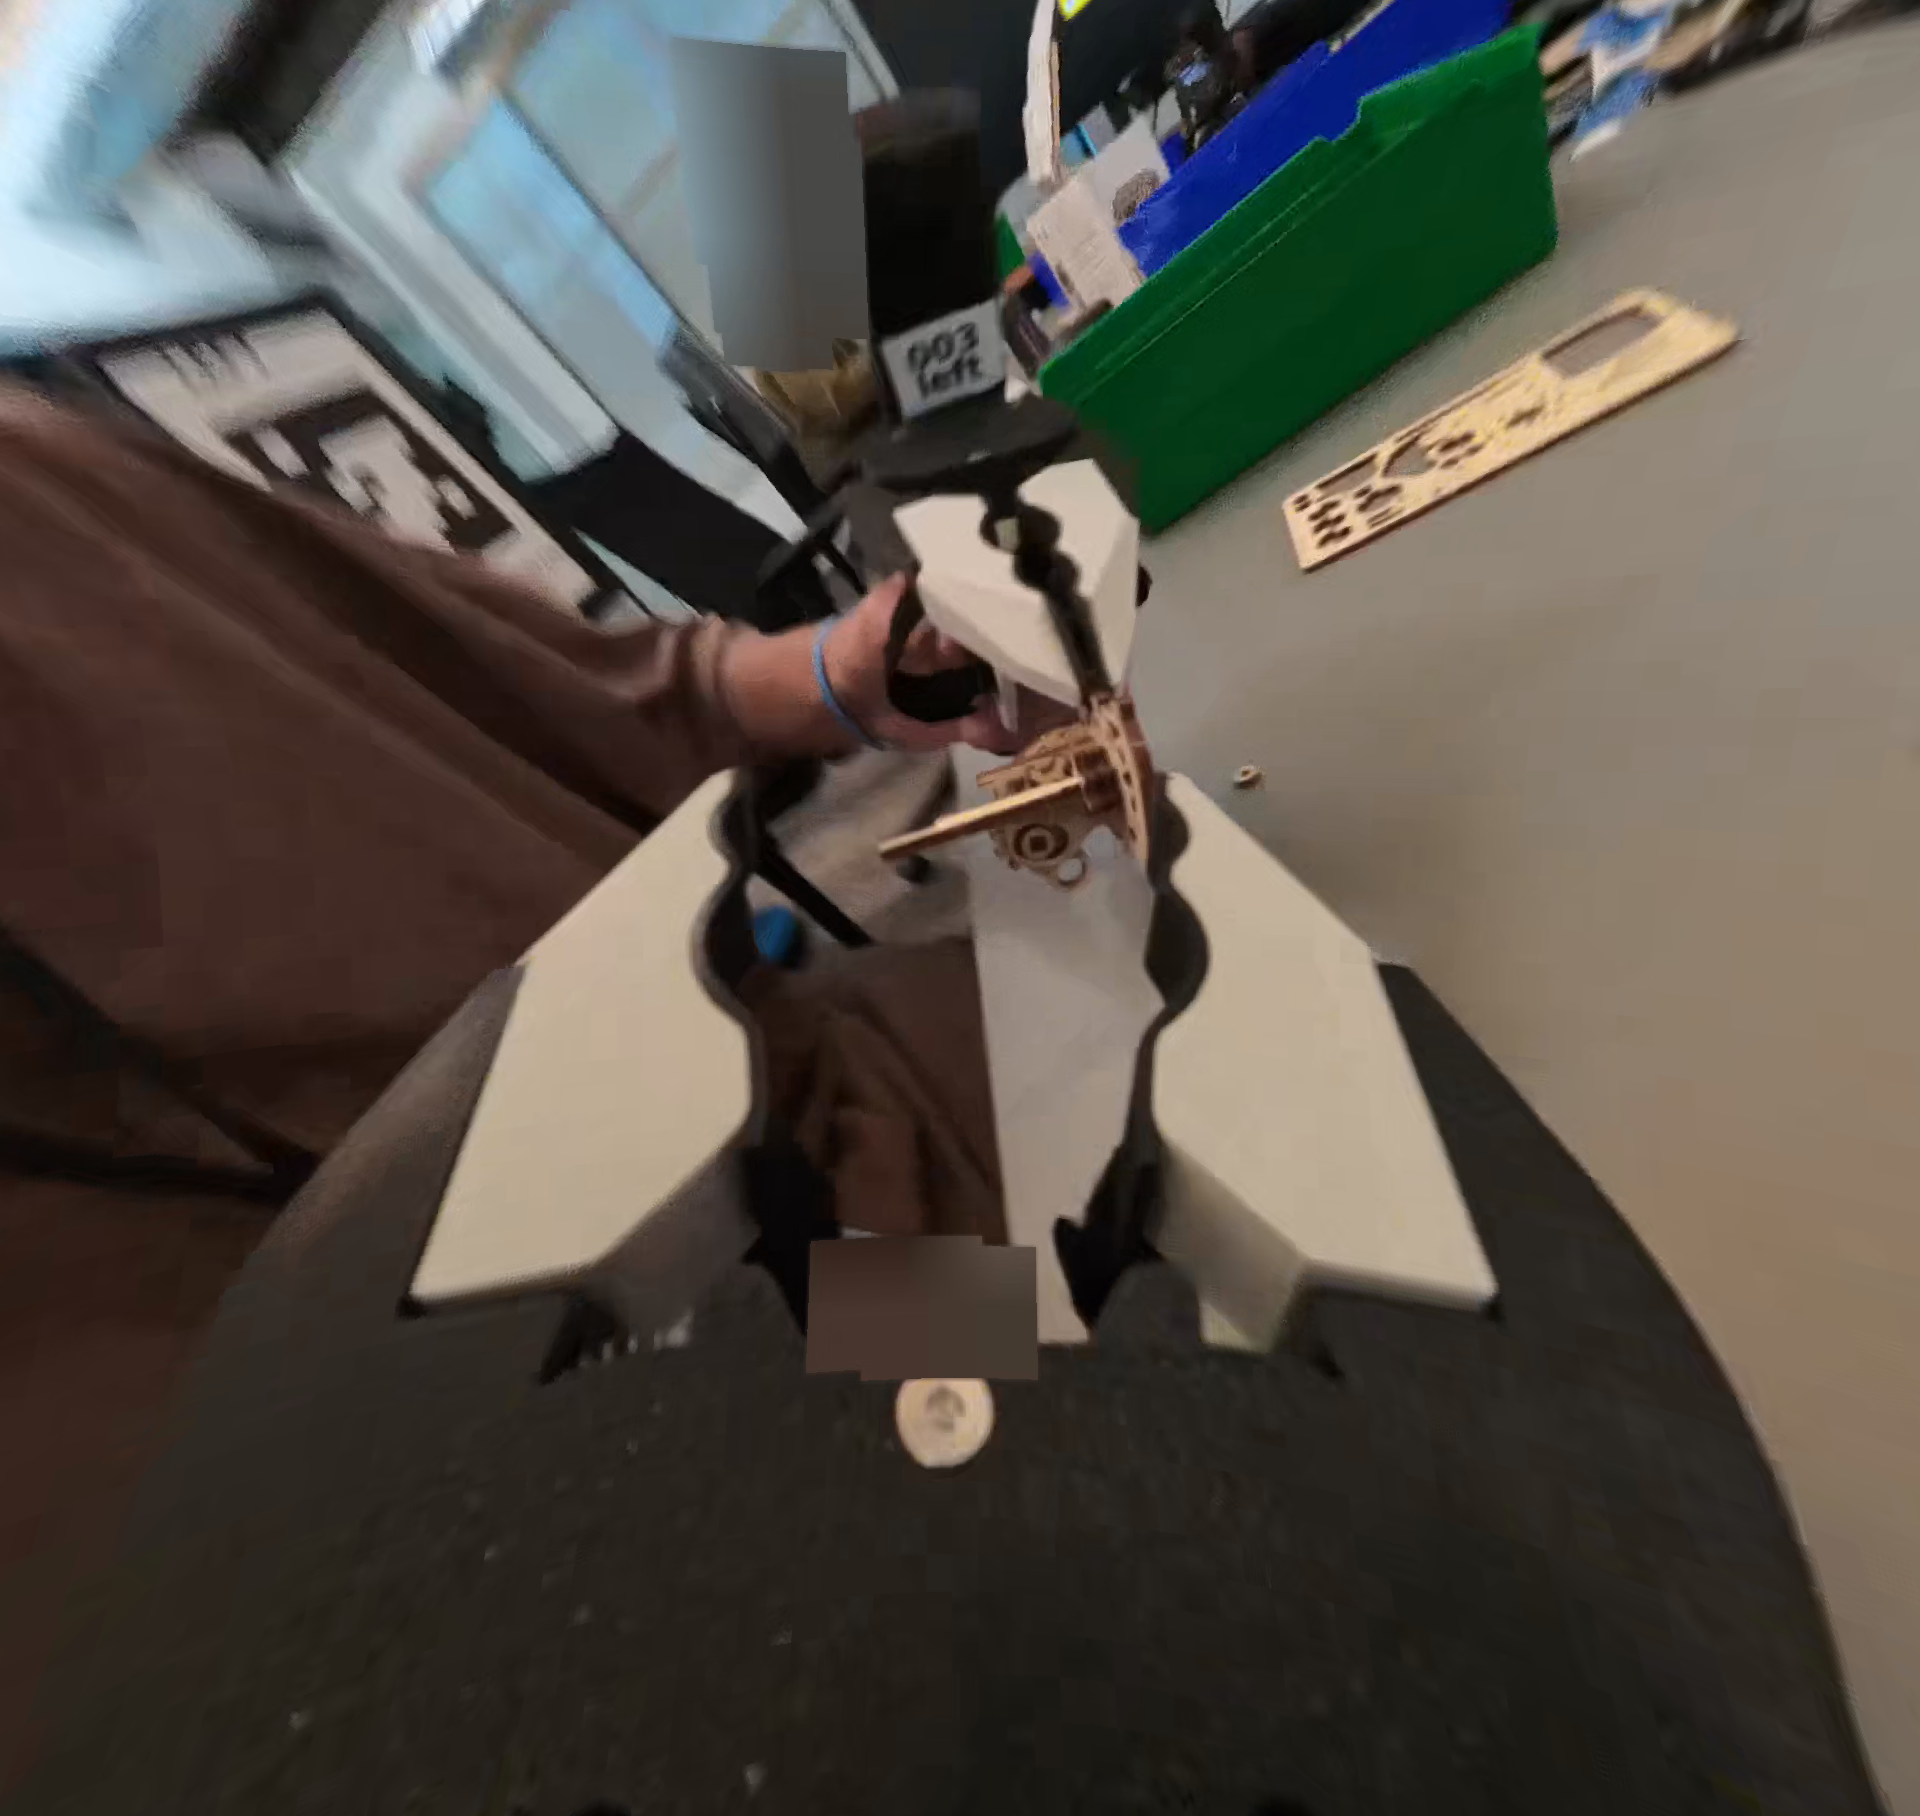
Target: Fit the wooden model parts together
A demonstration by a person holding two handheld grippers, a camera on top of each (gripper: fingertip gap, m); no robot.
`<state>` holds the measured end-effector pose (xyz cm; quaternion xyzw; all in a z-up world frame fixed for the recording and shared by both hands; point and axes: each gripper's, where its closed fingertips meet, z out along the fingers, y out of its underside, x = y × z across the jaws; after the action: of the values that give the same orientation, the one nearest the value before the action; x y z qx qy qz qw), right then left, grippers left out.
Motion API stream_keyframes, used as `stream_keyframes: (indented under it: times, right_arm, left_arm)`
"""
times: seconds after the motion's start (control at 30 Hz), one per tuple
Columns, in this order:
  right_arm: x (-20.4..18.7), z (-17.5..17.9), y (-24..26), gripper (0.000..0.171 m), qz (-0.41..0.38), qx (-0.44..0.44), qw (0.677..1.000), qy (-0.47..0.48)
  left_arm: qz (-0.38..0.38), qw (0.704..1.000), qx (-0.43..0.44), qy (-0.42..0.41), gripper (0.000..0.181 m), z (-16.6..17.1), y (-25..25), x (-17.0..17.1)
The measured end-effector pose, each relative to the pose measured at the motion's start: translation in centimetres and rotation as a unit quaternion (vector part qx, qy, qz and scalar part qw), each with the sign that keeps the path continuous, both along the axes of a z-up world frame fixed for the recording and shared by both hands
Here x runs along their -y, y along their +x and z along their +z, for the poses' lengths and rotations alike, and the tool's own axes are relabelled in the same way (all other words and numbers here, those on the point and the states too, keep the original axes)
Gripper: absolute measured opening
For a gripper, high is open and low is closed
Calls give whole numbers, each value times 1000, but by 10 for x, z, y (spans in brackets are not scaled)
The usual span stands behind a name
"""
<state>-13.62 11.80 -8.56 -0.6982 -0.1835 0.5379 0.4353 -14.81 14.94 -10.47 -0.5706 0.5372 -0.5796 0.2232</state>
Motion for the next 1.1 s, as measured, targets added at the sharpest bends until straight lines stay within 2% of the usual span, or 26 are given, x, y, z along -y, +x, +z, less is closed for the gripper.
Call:
stream_keyframes:
  times: [0.03,0.1,0.23,0.4,0.7,0.8,0.97,1.1]
  right_arm:
    - [2,-4,-4,82,-3,44,998,34]
    - [6,-15,-11,84,-1,92,994,56]
    - [1,-18,-18,89,-5,86,995,49]
    - [0,-20,-17,77,0,87,995,49]
    - [-3,-21,-22,71,3,84,996,41]
    - [-3,-16,-24,78,3,75,996,48]
    - [-13,-9,-12,79,-25,63,997,49]
    - [-39,-50,-16,63,-13,166,986,27]
  left_arm:
    - [1,1000,0,-8,2,1,-1,-1]
    - [-1,1000,3,-17,2,3,-2,0]
    - [-9,1000,7,-19,1,5,-3,6]
    - [-9,1000,3,-15,2,5,-3,7]
    - [-7,1000,0,-22,2,5,-2,8]
    - [3,1000,-1,-17,1,5,-5,4]
    - [89,996,-14,27,1,9,-48,-32]
    - [194,978,-48,61,1,4,-100,-64]
